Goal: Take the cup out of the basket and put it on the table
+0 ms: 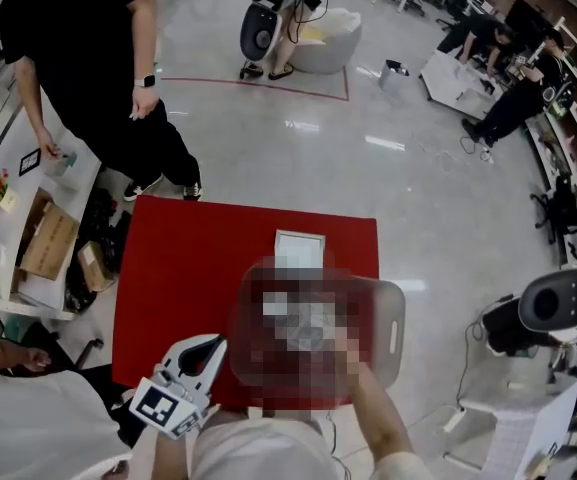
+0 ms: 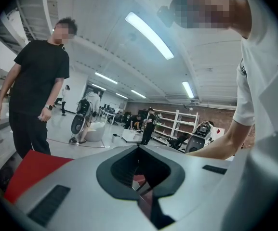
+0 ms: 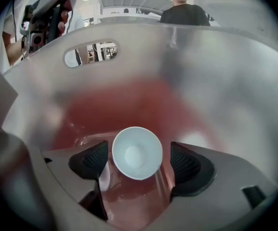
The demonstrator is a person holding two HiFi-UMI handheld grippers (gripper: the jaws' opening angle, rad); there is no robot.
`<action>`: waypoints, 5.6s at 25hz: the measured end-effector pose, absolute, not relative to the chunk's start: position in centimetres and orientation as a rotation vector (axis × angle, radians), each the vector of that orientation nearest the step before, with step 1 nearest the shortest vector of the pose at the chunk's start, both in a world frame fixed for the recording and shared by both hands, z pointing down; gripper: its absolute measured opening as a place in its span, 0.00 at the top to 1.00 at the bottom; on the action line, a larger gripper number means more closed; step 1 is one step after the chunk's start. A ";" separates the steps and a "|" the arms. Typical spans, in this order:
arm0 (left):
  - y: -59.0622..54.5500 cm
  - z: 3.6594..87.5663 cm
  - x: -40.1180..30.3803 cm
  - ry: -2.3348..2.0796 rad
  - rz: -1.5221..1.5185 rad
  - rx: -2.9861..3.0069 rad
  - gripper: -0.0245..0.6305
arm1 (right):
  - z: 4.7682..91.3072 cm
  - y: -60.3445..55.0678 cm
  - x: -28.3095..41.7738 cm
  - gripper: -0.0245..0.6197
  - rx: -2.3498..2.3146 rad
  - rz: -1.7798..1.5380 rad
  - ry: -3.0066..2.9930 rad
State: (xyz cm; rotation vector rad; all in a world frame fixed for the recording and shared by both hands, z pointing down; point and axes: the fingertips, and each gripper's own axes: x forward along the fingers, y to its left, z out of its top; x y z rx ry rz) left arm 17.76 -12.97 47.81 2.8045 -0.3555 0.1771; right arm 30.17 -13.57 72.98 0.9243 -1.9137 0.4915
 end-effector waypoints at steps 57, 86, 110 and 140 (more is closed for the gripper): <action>-13.5 48.3 17.9 -0.272 0.157 2.816 0.96 | 56.8 -15.4 27.7 0.42 1.090 0.159 -2.005; -14.0 47.5 12.3 -0.448 0.091 2.803 0.96 | 47.9 -16.5 19.0 0.42 0.978 -0.077 -2.179; -14.5 48.4 1.6 -0.715 0.065 2.743 0.95 | 52.1 -17.3 6.7 0.42 0.767 -0.028 -2.316; -14.5 54.9 -7.3 -0.990 0.129 2.607 0.96 | 61.9 -17.5 -3.2 0.42 0.545 0.066 -2.280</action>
